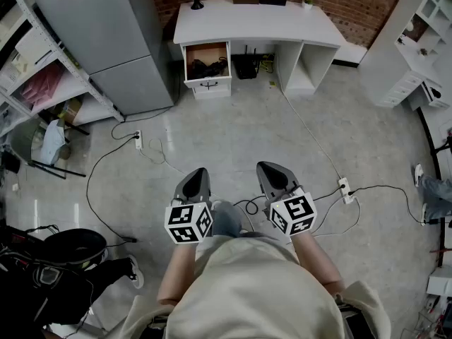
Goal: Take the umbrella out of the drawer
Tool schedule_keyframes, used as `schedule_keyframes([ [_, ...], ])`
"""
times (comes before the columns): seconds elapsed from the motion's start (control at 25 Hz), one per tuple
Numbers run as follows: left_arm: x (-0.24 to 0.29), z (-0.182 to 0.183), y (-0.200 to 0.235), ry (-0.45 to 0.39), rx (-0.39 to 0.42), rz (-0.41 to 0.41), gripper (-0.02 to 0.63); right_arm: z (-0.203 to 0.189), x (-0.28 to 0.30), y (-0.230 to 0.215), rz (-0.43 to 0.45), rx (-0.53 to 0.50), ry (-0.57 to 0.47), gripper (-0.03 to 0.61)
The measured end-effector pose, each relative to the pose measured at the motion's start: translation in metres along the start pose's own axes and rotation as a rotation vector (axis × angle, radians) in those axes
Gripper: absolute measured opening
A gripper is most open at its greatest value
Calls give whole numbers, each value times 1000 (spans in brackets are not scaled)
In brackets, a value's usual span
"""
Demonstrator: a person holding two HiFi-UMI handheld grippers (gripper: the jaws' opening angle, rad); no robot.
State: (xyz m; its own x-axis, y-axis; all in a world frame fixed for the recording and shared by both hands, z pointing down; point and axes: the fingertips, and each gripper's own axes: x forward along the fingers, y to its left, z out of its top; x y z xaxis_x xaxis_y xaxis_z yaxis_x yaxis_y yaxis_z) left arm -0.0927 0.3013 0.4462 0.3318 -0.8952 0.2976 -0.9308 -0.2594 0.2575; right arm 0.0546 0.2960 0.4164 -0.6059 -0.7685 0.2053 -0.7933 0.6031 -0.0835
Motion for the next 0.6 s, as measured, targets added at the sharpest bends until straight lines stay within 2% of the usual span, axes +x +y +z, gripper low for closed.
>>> schedule_keyframes([
  [0.2,-33,-8,-4,4,-18,-1,14,0,-25,20,-7,2,-22,2],
  [0.4,-46,-3,-8,-33,34,17,14,0,-38,33,13,-15,-24,1],
  [0.6,-51,-4,-11,-49,24,14,14,-6,-43,39,12,-27,-20,2],
])
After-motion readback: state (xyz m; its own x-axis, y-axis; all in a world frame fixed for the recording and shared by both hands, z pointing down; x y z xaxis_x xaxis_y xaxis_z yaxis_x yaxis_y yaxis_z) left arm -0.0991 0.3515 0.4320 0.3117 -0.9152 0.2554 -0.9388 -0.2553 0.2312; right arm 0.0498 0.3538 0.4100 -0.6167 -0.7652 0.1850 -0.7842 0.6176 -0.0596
